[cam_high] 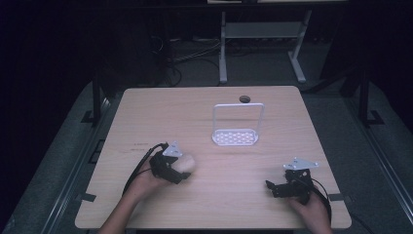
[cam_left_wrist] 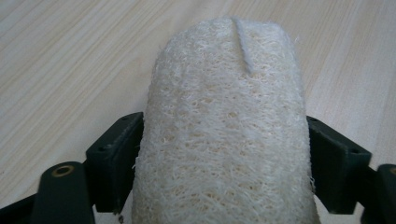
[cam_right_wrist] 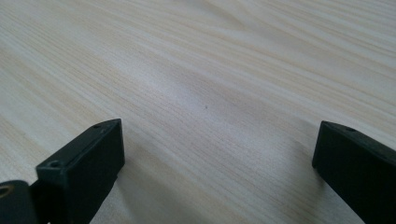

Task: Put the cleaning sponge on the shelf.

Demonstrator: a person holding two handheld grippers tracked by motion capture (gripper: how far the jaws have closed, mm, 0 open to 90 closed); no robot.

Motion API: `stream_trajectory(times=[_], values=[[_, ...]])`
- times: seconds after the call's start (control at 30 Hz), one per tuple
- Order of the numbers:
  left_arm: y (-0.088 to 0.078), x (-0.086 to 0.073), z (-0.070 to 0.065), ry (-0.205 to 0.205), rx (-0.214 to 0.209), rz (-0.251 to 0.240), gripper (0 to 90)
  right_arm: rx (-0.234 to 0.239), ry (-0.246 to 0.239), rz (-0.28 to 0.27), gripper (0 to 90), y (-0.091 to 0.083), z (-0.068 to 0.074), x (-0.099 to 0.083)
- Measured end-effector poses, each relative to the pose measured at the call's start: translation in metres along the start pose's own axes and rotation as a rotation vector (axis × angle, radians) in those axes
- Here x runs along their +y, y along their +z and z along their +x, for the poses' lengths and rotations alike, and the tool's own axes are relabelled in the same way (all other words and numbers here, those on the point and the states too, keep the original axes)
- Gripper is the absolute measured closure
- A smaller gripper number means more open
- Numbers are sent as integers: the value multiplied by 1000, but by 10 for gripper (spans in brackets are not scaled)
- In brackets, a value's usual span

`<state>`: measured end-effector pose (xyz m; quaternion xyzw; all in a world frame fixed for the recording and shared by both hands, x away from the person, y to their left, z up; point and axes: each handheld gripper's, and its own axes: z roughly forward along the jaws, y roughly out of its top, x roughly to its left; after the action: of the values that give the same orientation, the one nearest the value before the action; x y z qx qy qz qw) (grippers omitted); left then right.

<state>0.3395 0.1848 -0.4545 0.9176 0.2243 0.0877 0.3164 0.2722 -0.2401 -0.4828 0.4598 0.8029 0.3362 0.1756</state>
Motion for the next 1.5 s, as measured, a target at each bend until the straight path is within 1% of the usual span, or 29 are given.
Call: stream_trajectory(times=[0.17, 0.33, 0.4, 0.53, 0.77, 0.87, 1.1, 1.17, 1.5], values=[[-1, -1, 1, -6, -9, 0, 273, 0, 0, 0, 20, 0, 0, 0], [-1, 0, 0, -12, -18, 1, 288, 0, 0, 0, 20, 0, 0, 0], [-2, 0, 0, -8, -20, 4, 289, 0, 0, 0, 20, 0, 0, 0], [-2, 1, -1, -15, -25, -7, 289, 0, 0, 0, 20, 0, 0, 0], [-6, 3, -1, -34, -22, -30, 289, 0, 0, 0, 20, 0, 0, 0], [-8, 5, -2, -54, -18, -45, 289, 0, 0, 0, 20, 0, 0, 0], [-12, 10, -2, -63, -20, -57, 289, 0, 0, 0, 20, 0, 0, 0], [-12, 11, -3, -78, -15, -57, 289, 0, 0, 0, 20, 0, 0, 0], [-13, 25, -7, -69, -11, -75, 289, 0, 0, 0, 20, 0, 0, 0]])
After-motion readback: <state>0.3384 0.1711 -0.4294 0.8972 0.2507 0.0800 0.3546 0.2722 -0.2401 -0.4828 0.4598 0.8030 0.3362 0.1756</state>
